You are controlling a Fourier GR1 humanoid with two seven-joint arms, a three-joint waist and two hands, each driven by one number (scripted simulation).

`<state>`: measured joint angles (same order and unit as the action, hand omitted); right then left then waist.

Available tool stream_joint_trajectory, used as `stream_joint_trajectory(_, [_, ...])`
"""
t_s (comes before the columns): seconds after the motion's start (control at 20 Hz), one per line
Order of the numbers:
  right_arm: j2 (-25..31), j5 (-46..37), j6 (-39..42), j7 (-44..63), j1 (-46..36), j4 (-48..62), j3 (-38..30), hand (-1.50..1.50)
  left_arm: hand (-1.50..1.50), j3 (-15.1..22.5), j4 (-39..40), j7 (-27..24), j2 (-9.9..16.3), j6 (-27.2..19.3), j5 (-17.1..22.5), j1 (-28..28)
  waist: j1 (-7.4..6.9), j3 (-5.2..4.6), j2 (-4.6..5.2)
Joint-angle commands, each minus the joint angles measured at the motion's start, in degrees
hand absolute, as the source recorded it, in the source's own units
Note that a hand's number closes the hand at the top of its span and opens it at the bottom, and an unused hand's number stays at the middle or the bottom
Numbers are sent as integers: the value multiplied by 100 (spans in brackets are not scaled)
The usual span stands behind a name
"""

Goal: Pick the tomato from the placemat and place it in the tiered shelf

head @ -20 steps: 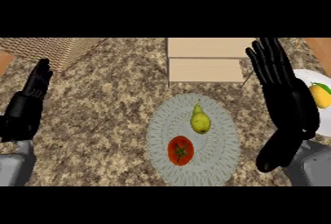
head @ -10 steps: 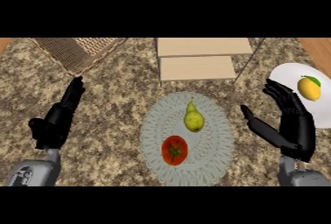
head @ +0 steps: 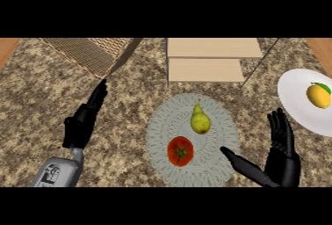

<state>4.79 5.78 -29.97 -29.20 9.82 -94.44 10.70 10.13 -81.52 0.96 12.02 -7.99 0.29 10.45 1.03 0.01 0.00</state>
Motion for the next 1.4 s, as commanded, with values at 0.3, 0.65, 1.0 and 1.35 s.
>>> stream_joint_trajectory(0.3, [1292,-2105,-192,2755,721,-1999,1269,-150,0,71,-137,46,-115,-38,-156,-140,-74,-17,-24])
stream_joint_trajectory(0.65, [2133,-3648,883,5263,313,-2811,1784,-150,0,-58,105,-88,-35,176,-56,72,-86,-43,-13])
stream_joint_trajectory(1.0, [2156,-5298,2256,7677,-35,-3749,2604,-150,0,-101,1,113,-71,139,-63,138,-68,-30,-28])
stream_joint_trajectory(1.35, [530,-6424,3296,9251,-1139,-3557,3639,-150,0,-95,-78,-146,-214,201,-156,-250,-113,-7,-9])
